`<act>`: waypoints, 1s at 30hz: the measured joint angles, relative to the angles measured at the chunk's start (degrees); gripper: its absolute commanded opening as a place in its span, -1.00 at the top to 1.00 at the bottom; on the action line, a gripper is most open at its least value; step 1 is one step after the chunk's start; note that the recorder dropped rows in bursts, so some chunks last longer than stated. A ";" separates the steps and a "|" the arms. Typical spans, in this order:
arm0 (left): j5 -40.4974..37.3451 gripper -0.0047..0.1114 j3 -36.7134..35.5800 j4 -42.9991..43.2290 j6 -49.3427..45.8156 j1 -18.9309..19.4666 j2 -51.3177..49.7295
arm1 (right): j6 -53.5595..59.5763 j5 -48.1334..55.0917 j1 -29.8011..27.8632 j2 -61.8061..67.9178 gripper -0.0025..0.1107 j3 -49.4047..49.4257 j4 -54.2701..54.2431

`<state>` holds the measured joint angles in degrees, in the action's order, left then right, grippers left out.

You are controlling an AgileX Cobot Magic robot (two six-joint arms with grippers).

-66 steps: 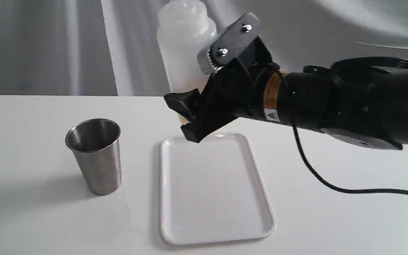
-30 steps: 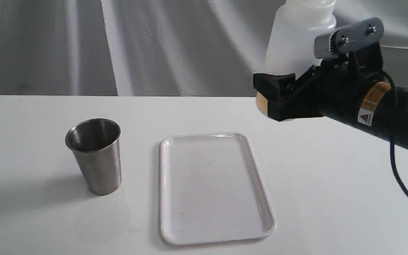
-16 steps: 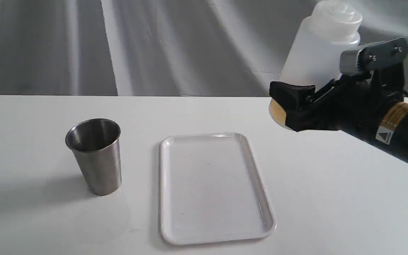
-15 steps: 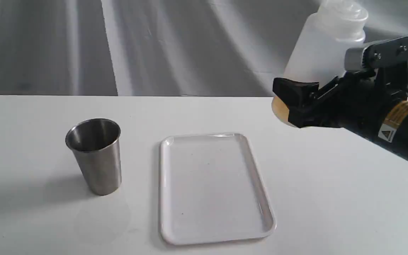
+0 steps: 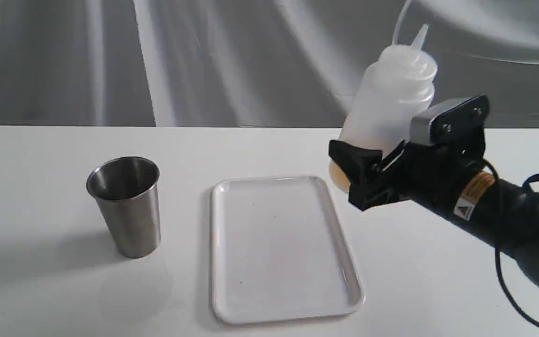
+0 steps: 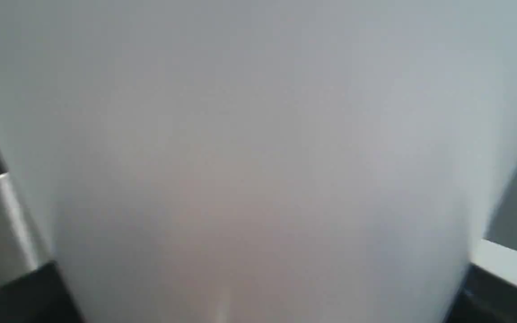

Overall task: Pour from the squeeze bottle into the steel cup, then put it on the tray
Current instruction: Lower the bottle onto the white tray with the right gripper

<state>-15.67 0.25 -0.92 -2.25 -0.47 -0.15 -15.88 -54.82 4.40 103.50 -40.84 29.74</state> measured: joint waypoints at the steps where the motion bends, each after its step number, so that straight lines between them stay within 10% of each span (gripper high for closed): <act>1: 0.00 0.92 0.00 0.00 0.00 0.00 0.00 | 0.77 -0.14 0.79 1.29 0.96 -0.43 0.00; 30: 0.00 0.92 0.00 0.00 0.00 0.00 0.00 | 3.02 1.28 10.95 22.65 0.96 -14.21 2.27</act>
<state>-15.67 0.25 -0.92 -2.25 -0.47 -0.15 -12.86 -53.54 15.34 126.14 -55.05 32.00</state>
